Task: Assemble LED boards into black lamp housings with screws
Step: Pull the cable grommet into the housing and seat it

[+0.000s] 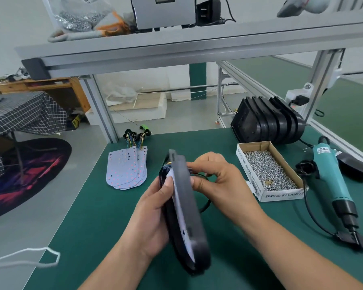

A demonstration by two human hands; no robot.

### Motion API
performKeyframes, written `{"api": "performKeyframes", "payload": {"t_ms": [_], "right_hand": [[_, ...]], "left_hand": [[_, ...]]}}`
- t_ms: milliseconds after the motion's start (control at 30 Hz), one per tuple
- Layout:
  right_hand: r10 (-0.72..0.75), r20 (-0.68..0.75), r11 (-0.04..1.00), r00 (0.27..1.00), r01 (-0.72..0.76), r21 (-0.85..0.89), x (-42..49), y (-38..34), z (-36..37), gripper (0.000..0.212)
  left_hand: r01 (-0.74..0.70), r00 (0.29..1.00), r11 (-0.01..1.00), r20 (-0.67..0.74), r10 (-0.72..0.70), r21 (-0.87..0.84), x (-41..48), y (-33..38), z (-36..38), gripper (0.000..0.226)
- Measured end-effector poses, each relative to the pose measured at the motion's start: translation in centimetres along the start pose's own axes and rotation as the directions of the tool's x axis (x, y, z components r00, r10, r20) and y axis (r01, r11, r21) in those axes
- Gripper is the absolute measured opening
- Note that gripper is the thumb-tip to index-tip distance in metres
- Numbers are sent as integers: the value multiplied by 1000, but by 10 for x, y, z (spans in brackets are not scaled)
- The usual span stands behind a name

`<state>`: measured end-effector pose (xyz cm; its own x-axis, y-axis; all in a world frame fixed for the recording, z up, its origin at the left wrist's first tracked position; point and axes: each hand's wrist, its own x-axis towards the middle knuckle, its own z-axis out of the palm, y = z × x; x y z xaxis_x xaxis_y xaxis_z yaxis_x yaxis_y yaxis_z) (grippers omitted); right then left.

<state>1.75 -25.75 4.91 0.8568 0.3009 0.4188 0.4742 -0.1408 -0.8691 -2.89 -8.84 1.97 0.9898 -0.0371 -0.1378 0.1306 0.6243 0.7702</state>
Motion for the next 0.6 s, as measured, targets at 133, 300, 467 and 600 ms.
{"api": "performKeyframes", "payload": {"t_ms": [133,300,467,600], "right_hand": [[27,188,998,982,-16,-62,6,14,-17,27],[301,169,886,939,-341,315,14,22,-41,33],[402,305,897,863,-438,58,9,23,-38,79],[474,221,877,852,-479,-35,5,18,-28,64]], "left_hand": [[-76,997,989,37,71,127,2,4,-4,40],[-91,995,959,-22,101,268,3,4,-6,45],[-89,993,933,-38,109,348,3,2,-6,32],[-87,993,930,-43,109,357,2,1,-4,32]]}}
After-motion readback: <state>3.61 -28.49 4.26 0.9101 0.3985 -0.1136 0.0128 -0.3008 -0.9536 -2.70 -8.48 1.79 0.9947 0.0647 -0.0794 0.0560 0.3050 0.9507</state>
